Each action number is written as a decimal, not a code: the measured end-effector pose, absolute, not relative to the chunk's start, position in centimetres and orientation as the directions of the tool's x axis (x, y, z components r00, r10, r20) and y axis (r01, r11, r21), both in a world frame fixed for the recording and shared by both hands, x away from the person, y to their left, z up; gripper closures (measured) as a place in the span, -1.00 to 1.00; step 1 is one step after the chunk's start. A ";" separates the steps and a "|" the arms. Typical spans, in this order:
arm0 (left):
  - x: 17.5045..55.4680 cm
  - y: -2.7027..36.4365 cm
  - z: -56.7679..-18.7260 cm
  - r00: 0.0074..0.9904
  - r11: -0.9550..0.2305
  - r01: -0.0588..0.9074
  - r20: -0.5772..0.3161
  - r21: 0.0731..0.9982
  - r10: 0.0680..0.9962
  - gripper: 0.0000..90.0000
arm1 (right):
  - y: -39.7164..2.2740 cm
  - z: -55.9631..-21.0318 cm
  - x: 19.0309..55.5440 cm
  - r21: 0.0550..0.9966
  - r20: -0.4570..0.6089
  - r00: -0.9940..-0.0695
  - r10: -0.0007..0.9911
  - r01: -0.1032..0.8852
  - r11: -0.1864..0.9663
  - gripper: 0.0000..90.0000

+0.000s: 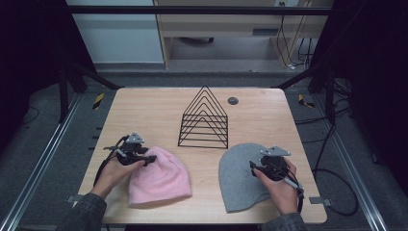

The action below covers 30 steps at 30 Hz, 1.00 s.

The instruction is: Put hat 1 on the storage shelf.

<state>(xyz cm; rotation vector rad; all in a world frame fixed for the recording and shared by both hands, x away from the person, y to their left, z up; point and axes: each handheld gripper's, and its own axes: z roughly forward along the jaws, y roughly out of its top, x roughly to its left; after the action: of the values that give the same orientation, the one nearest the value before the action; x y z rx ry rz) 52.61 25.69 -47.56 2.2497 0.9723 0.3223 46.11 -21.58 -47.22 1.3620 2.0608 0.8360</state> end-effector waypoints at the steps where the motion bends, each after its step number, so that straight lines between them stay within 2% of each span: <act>1: 52.5 25.7 -47.5 0.696 -0.513 0.555 -0.028 0.654 0.717 0.06 | -21.6 -47.2 46.1 0.738 -0.092 -0.352 0.931 0.603 0.301 -0.27; 11: 52.2 25.2 -47.6 0.721 -0.548 0.549 -0.027 0.631 0.692 0.56 | -21.7 -47.1 46.0 0.740 -0.093 -0.332 0.939 0.608 0.288 -0.28; 14: 52.1 25.0 -47.5 0.724 -0.558 0.544 -0.014 0.627 0.689 0.65 | -21.8 -47.2 46.2 0.741 -0.090 -0.329 0.940 0.608 0.284 -0.28; 30: 51.1 25.6 -45.9 0.721 -0.535 0.512 0.004 0.672 0.693 0.72 | -21.8 -46.8 45.9 0.753 -0.106 -0.328 0.939 0.590 0.291 -0.30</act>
<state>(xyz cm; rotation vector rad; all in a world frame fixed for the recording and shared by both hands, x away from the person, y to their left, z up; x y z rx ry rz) 51.05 25.57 -45.87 2.2601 0.9087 0.3556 45.94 -21.77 -46.78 1.3606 2.0193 0.8339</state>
